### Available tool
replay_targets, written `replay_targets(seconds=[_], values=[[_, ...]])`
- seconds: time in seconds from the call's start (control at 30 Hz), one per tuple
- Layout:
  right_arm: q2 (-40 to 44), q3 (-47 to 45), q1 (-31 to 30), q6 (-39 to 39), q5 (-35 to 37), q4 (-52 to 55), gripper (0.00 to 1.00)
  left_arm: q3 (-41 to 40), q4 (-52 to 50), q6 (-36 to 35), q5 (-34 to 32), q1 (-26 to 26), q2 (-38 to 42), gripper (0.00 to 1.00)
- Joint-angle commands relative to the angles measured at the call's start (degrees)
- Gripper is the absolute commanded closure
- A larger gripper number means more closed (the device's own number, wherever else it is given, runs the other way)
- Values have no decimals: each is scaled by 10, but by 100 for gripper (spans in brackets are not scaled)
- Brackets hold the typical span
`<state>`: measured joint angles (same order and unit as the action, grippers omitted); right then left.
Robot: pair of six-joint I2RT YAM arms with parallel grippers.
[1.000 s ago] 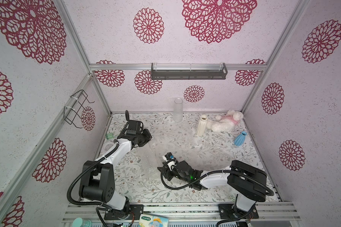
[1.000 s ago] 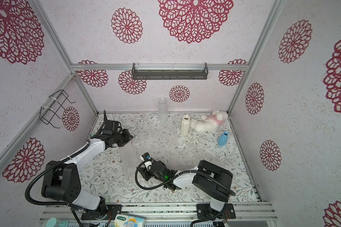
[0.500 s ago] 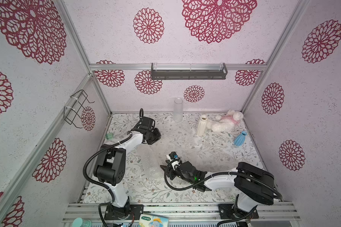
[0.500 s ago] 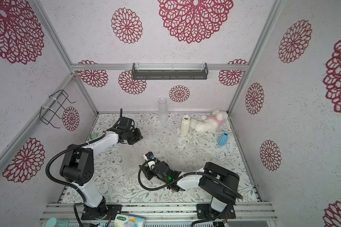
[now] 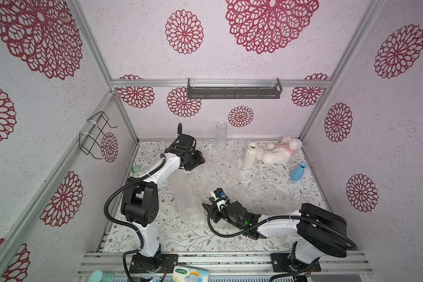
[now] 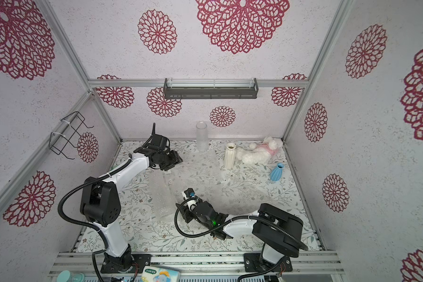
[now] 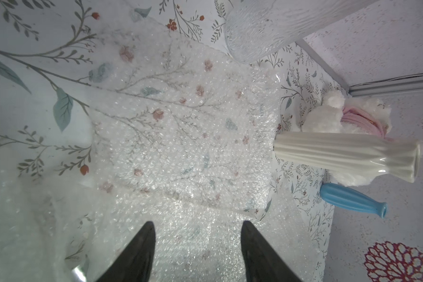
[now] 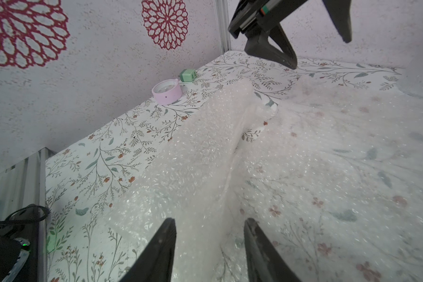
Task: Unwrap the vase from the bubble wrap
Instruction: Unwrap the bubble wrap at the center of the board.
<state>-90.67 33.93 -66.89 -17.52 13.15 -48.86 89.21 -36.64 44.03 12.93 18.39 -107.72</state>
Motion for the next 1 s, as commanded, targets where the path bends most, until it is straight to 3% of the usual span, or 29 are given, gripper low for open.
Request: replay_targets(seconds=[0.0,0.13,0.23,0.57,0.97], values=[[18,0,4,12,11,-20,52,35,-57,-27,-19,6,-16,37],[14,12,4,12,-5,-6,52,69,-104,-50,-58,7,2,29],[5,36,4,13,-20,18,55,49,-117,-67,-83,-2,42,27],[-50,133,-4,-3,-35,116,57,-161,-44,-28,-15,-87,201,20],[-120,239,-18,-9,-31,214,58,-291,7,4,-4,-127,262,15]])
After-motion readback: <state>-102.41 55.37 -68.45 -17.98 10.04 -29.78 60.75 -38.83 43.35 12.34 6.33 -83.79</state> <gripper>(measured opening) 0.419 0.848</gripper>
